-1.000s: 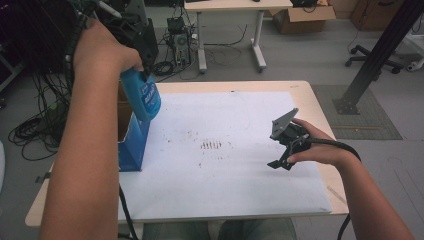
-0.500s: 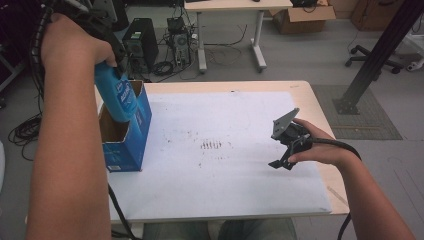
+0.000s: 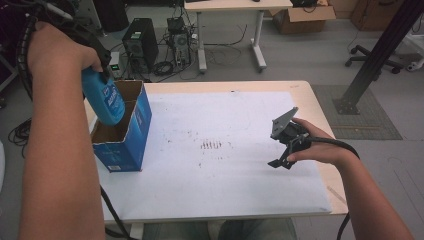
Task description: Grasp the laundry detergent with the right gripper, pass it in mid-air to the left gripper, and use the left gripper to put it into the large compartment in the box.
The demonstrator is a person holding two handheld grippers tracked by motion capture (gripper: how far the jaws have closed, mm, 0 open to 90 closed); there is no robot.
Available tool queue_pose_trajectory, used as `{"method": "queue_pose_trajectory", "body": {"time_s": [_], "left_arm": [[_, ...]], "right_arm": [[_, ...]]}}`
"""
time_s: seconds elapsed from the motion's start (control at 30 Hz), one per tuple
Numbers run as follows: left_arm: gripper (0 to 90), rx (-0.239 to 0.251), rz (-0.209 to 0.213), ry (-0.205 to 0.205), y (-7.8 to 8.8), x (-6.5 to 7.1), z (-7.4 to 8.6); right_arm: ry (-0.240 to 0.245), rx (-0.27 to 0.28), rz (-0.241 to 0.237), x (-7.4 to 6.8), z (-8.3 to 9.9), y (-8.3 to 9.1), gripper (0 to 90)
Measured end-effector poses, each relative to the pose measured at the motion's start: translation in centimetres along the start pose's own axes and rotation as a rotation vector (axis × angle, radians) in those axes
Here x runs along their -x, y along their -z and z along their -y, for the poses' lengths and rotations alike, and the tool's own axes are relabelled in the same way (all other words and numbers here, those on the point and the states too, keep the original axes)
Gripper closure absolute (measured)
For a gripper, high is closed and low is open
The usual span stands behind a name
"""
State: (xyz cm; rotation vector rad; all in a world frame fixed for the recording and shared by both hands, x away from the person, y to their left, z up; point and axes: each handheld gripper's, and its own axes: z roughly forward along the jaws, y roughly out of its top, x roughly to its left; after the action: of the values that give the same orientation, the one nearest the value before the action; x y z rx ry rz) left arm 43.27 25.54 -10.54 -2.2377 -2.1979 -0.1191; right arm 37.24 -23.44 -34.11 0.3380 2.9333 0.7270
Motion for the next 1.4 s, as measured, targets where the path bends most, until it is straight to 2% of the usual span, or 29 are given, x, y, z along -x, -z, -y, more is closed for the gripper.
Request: {"method": "queue_pose_trajectory", "body": {"time_s": [0.23, 0.37, 0.9, 1.4], "left_arm": [[38.2, -0.012, 0.008, -0.003, -1.5, -0.4, -0.2], [38.2, -0.024, 0.001, -0.002, -3.1, -0.7, -0.4], [38.1, -0.064, 0.026, -0.007, -8.8, -1.0, -0.3], [38.1, -0.087, 0.033, -0.020, -12.1, -0.8, -0.1]], "right_arm": [[0.002, -0.001, -0.003, 0.0, -0.2, -0.1, 3.0], [-0.001, 0.000, -0.004, 0.0, -0.2, -0.2, 2.9], [0.003, 0.010, -0.012, 0.0, -0.4, -0.6, 2.9], [-0.003, 0.020, -0.019, -0.1, -0.3, -1.2, 2.9]]}}
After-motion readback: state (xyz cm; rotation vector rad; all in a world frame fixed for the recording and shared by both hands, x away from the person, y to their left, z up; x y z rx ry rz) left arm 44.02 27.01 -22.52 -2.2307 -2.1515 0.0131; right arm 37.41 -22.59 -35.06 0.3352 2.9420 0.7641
